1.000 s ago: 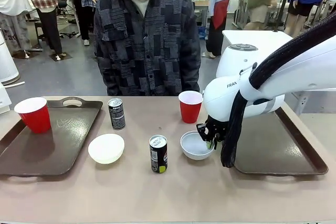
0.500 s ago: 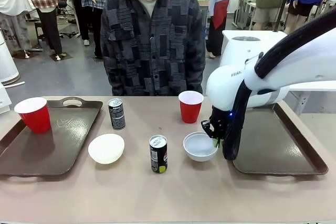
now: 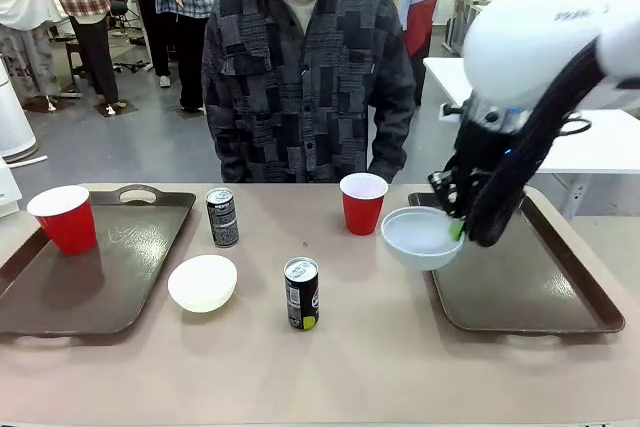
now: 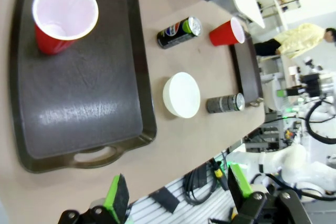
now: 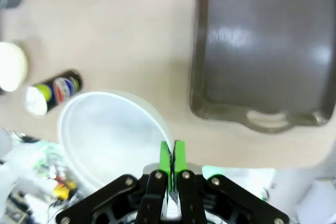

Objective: Prepare tableware on both trays.
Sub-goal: Pick up a Picnic Bowl from the table and place it on a Handle tray.

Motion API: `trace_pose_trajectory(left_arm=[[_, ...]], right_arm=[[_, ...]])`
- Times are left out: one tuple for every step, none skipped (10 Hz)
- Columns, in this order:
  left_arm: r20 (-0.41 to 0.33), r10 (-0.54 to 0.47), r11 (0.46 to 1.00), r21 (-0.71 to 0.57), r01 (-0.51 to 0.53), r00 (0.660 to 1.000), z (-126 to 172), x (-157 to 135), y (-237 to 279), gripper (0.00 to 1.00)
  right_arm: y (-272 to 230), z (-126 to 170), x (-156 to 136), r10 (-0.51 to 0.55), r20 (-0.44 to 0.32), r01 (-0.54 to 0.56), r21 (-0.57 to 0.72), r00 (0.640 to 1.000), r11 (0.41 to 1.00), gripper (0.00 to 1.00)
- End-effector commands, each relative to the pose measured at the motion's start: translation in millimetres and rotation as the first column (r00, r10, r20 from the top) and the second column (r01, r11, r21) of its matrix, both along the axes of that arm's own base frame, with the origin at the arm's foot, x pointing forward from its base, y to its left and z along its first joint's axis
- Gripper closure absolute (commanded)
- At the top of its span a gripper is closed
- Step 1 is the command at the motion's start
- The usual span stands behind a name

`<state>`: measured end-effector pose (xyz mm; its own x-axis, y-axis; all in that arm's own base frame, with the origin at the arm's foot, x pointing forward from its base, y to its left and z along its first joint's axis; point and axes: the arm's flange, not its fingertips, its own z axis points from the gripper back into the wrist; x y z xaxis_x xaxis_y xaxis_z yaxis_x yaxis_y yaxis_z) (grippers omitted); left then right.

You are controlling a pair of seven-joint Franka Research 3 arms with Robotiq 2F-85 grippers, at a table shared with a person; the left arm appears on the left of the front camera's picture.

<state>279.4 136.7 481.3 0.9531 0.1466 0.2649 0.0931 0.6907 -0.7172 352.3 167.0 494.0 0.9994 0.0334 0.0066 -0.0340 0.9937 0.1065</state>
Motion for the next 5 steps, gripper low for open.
trace_pose_trajectory(left_arm=[[0.009,0.000,1.000,-0.005,0.000,1.000,-1.7,-1.7,-0.1,0.00],[0.009,0.000,1.000,-0.005,0.000,1.000,-1.7,-1.7,-0.1,0.00],[0.009,0.000,1.000,-0.005,0.000,1.000,-1.7,-1.7,-0.1,0.00],[0.009,0.000,1.000,-0.005,0.000,1.000,-1.7,-1.7,-0.1,0.00],[0.009,0.000,1.000,-0.005,0.000,1.000,-1.7,-1.7,-0.1,0.00]], right_arm=[[-14.9,8.3,-4.4,0.013,-0.014,-0.012,0.032,1.000,0.999,1.00],[-14.9,4.2,-0.9,-0.031,-0.055,0.033,0.025,0.998,0.999,1.00],[-9.2,12.4,-7.4,-0.004,0.003,0.004,0.006,1.000,1.000,1.00],[-9.2,12.4,-7.4,-0.004,0.003,0.004,0.006,1.000,1.000,1.00],[-15.8,13.5,-8.6,-0.017,-0.012,0.017,0.005,1.000,1.000,0.96]])
